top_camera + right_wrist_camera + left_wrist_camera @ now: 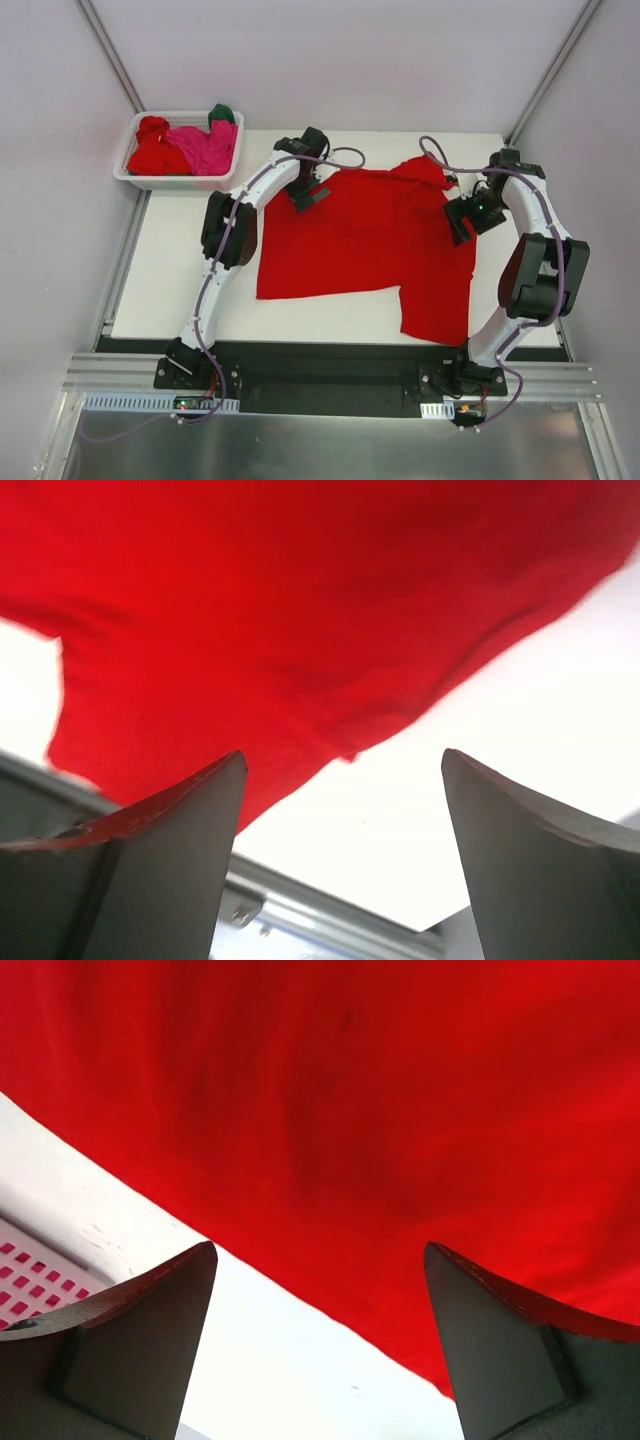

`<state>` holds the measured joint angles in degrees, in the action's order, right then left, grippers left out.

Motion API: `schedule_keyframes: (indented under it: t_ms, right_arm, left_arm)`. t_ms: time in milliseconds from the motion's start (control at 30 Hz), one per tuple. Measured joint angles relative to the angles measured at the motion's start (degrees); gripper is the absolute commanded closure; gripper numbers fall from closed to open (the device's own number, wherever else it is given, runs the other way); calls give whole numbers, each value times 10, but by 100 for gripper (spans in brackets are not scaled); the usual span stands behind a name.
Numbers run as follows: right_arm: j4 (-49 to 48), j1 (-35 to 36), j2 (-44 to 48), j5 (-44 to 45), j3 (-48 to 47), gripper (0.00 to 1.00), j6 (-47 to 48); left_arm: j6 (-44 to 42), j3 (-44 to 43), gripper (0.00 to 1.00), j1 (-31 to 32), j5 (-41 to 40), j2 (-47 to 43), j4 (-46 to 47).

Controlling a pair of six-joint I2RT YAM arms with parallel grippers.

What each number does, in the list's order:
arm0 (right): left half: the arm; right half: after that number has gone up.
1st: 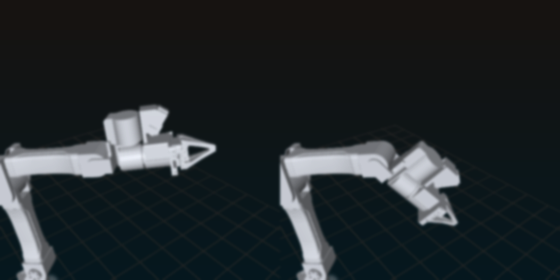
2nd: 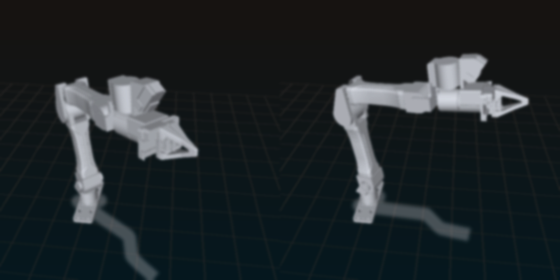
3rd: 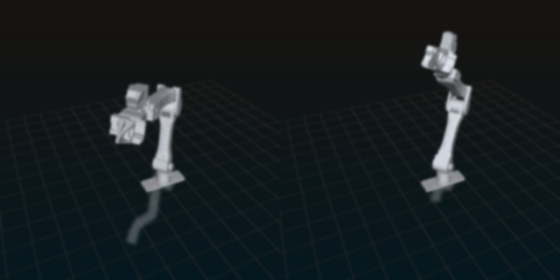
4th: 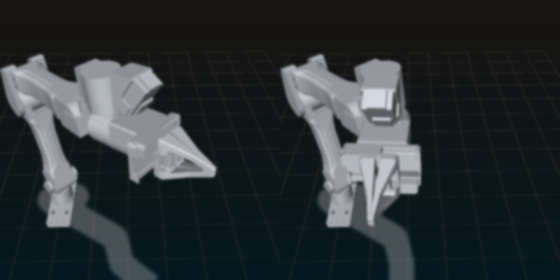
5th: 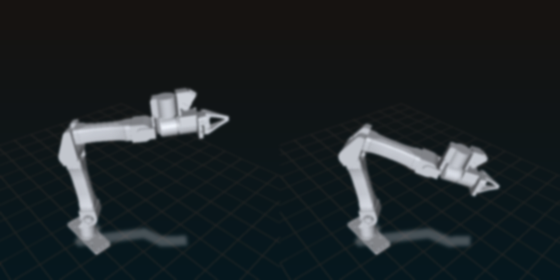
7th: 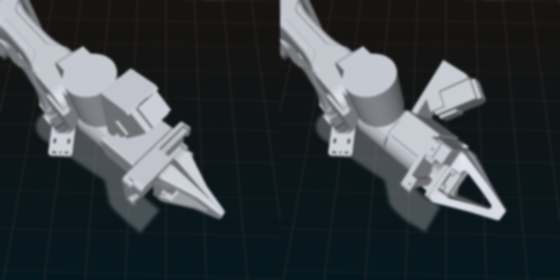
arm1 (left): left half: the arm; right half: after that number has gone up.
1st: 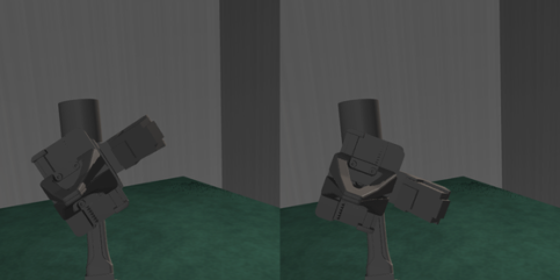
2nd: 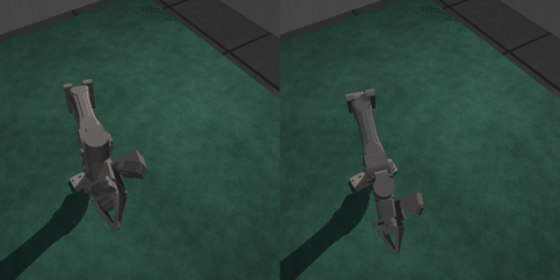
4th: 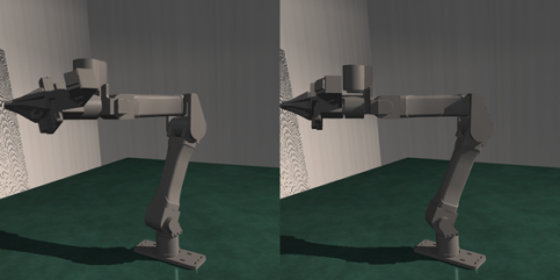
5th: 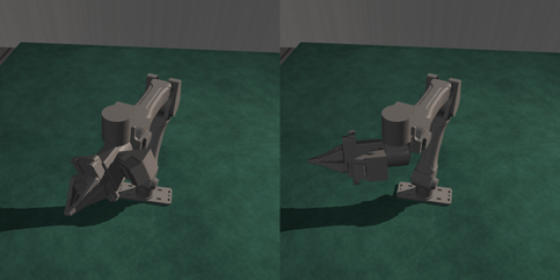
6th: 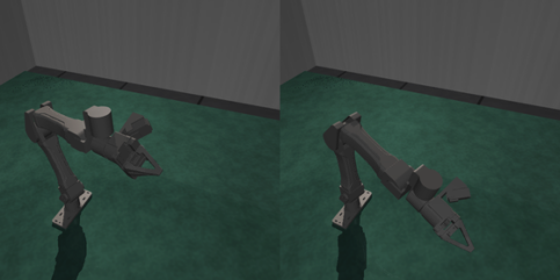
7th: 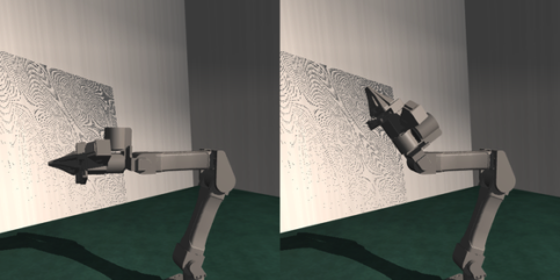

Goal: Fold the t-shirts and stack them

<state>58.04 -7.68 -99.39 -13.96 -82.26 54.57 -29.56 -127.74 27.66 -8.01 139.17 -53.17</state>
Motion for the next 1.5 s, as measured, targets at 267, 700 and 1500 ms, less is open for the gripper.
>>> schedule_keyframes:
  t_ms: [267,700,1500]
  right_arm:
    - [-58,1,-59,17,-98,15,4]
    - [-116,64,-211,18,-205,12,47]
    - [-210,101,-275,138,-258,8,212]
  left_arm:
    - [-15,-17,16,-5,-33,12,21]
    - [-81,-20,16,-16,-94,12,63]
    - [-137,-20,15,-16,-105,14,85]
